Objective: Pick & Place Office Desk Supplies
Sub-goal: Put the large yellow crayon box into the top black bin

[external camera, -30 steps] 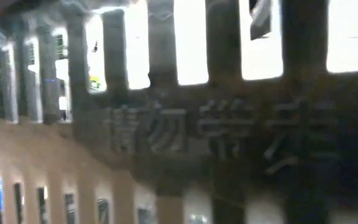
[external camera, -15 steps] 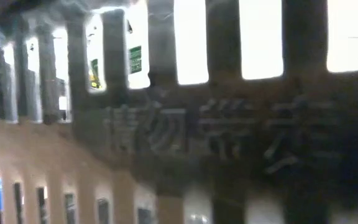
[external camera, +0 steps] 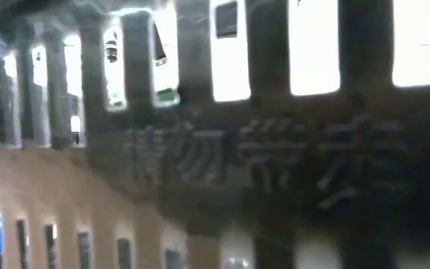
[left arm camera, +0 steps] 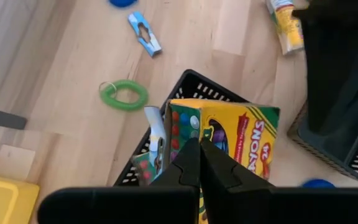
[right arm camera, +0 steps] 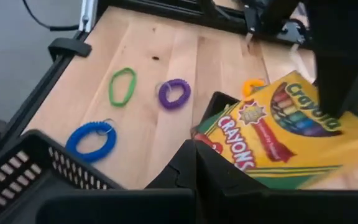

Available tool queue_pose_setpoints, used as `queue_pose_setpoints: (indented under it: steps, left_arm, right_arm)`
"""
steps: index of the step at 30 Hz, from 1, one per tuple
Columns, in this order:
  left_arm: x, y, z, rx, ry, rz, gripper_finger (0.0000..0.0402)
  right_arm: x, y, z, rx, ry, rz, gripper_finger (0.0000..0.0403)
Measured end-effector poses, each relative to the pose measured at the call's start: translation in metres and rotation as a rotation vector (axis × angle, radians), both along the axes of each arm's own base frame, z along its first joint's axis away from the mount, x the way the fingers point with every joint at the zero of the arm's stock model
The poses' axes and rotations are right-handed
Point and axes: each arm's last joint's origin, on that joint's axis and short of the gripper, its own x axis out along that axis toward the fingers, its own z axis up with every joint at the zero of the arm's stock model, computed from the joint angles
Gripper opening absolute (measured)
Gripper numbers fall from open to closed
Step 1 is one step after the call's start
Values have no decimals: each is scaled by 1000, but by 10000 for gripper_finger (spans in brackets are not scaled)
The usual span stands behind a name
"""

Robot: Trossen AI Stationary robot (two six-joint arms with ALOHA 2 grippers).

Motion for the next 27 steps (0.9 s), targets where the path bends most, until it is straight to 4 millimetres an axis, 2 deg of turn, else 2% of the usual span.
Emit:
queue_pose_setpoints:
  steps: [16, 27]
  left_arm:
    - [0, 0, 1, -17, -3, 10, 0]
    - [2, -3, 3, -89, -30, 15, 10]
  right_arm:
    - [16, -29, -30, 2, 101, -106, 0]
    - [19, -37, -35, 20, 122, -136, 0]
